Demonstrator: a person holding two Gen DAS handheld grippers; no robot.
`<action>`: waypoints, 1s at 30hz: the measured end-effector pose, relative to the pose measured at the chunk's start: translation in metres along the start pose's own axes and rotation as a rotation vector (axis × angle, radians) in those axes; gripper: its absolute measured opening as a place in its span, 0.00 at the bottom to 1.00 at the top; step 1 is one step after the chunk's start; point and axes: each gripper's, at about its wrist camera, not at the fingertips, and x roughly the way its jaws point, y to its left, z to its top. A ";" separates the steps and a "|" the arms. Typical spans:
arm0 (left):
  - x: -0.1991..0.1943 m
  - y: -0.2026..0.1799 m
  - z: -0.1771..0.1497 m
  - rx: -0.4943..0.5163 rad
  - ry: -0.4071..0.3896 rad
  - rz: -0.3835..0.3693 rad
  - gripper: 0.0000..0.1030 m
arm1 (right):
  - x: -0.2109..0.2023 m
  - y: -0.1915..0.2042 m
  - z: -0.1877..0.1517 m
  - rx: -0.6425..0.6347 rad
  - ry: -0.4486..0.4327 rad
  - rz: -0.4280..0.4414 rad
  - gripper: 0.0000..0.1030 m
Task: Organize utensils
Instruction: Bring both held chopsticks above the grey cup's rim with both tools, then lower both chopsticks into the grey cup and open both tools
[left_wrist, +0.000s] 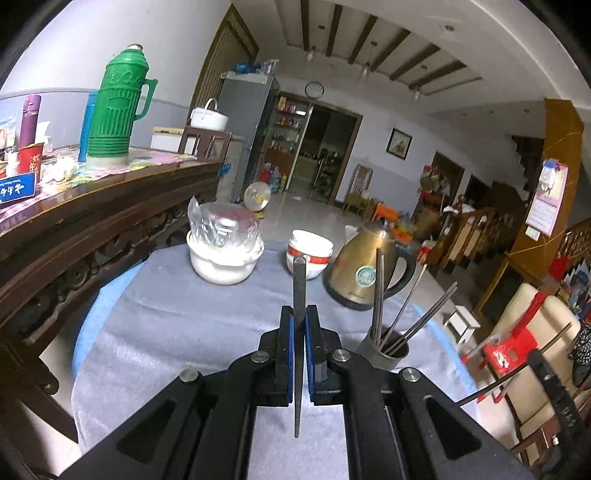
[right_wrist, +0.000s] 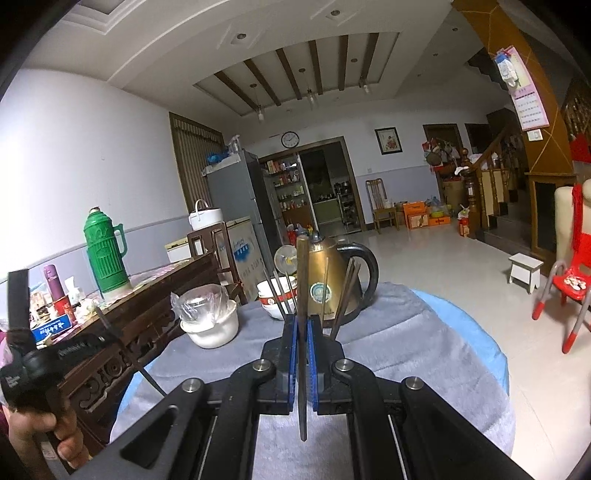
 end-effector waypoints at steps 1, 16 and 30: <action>0.001 -0.001 0.000 0.004 0.006 0.006 0.05 | 0.000 0.000 0.002 0.000 -0.003 0.001 0.06; -0.001 -0.009 0.029 -0.048 -0.016 -0.103 0.05 | 0.004 -0.004 0.032 0.016 -0.050 0.009 0.06; 0.045 -0.078 0.081 -0.036 -0.099 -0.250 0.05 | 0.083 -0.016 0.077 0.029 -0.066 -0.006 0.06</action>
